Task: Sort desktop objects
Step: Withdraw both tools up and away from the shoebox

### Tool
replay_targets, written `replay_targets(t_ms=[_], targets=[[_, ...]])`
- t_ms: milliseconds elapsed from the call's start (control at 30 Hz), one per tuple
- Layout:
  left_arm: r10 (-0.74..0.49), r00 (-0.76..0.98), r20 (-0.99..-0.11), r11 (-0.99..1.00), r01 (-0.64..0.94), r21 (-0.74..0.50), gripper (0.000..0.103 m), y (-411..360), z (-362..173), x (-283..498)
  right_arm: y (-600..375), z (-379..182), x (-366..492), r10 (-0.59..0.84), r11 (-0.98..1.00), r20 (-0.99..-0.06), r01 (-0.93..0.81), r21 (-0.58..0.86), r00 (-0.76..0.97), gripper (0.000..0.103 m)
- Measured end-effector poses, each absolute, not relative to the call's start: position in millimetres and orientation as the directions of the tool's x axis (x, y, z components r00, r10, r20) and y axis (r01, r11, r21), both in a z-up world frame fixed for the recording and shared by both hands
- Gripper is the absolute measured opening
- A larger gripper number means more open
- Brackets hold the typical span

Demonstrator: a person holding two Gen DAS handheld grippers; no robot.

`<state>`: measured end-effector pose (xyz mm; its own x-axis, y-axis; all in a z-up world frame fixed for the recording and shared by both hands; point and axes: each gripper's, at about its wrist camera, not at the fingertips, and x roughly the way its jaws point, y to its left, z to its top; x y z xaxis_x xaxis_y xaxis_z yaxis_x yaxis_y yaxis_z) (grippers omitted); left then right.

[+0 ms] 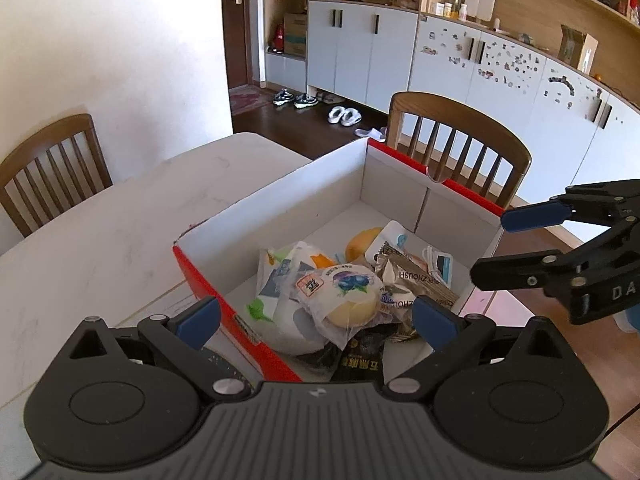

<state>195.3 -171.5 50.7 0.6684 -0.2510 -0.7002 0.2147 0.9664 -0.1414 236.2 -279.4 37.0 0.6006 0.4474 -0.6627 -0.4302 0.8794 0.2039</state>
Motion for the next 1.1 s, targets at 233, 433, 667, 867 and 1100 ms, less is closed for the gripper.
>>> replay_targets(t_ms=[233,433,667,867,1100], targets=[[-0.25,0.668,-0.701,0.967,0.201,-0.154,0.102,-170,53,183,-278,39,222,0.454,0.874,-0.647,-0.447,0.191,0.612,0.09],[-0.253,0.674,-0.694,0.967,0.166,-0.192,0.102,-166,55,171,-280,39,214,0.459,0.874,-0.643,-0.442,0.202,0.613,0.091],[-0.212,0.69,-0.692,0.977,0.135,-0.165,0.102,-165,59,159,-282,42,206,0.471,0.867,-0.635,-0.454,0.205,0.612,0.091],[-0.171,0.736,-0.655,0.985,0.133,-0.108,0.102,-170,69,147,-282,44,202,0.479,0.862,-0.631,-0.464,0.204,0.61,0.091],[-0.208,0.722,-0.66,0.978,0.16,-0.134,0.102,-172,70,143,-283,45,198,0.476,0.861,-0.633,-0.469,0.196,0.611,0.091]])
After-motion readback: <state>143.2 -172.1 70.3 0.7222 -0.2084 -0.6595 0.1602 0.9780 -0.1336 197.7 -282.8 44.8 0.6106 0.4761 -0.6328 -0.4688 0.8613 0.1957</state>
